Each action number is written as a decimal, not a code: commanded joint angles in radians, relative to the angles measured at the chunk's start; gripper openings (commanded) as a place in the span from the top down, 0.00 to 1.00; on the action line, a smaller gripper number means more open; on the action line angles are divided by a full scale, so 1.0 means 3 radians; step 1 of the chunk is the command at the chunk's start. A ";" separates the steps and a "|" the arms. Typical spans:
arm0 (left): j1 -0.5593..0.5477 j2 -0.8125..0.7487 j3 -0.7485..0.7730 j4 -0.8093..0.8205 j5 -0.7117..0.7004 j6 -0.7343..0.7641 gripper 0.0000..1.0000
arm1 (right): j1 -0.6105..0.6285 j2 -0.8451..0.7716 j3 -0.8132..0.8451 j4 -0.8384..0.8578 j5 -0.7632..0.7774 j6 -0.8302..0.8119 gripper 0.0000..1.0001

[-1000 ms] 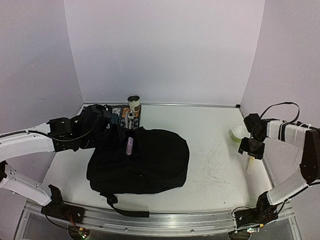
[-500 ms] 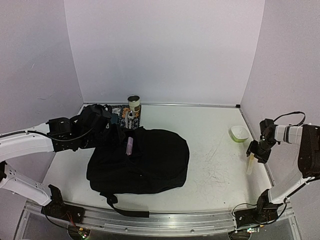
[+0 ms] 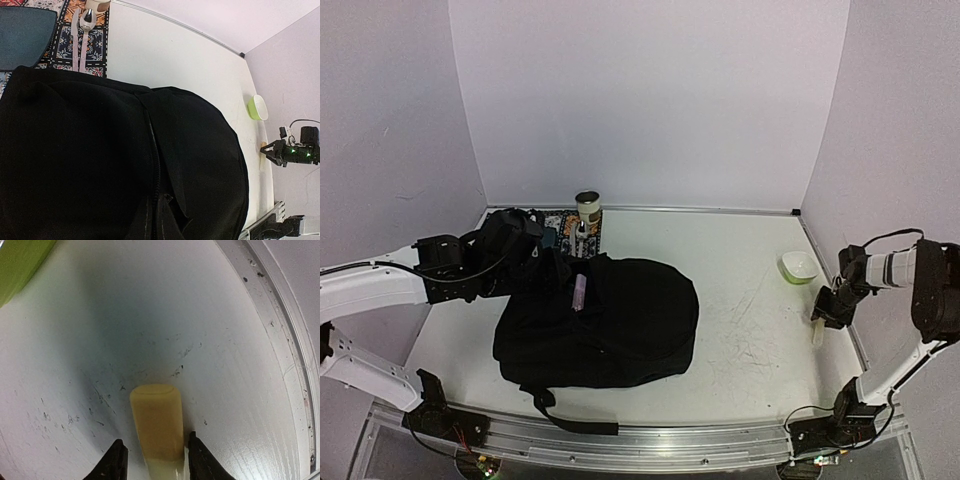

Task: Pack the student bag
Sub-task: Pick up the pen from the center of the board, then place the pen in the upper front pocket of the bag.

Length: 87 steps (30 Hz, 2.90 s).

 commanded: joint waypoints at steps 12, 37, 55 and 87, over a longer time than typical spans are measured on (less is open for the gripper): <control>0.0018 0.0054 0.0211 0.0163 -0.0074 0.0024 1.00 | 0.0004 -0.0499 -0.0278 -0.0105 -0.0813 0.0076 0.97; 0.0017 0.0223 0.0300 0.0215 -0.0029 0.0016 1.00 | 0.1843 -0.1299 0.0320 0.0571 -0.1256 0.1734 1.00; 0.0019 0.0124 0.0228 0.0252 0.0004 -0.0046 1.00 | 0.3580 0.0239 0.1598 0.1339 -0.0593 0.2380 1.00; 0.0019 0.0109 0.0173 0.0350 0.0025 -0.0089 1.00 | 0.4211 0.1451 0.2748 0.1469 -0.0766 0.2897 1.00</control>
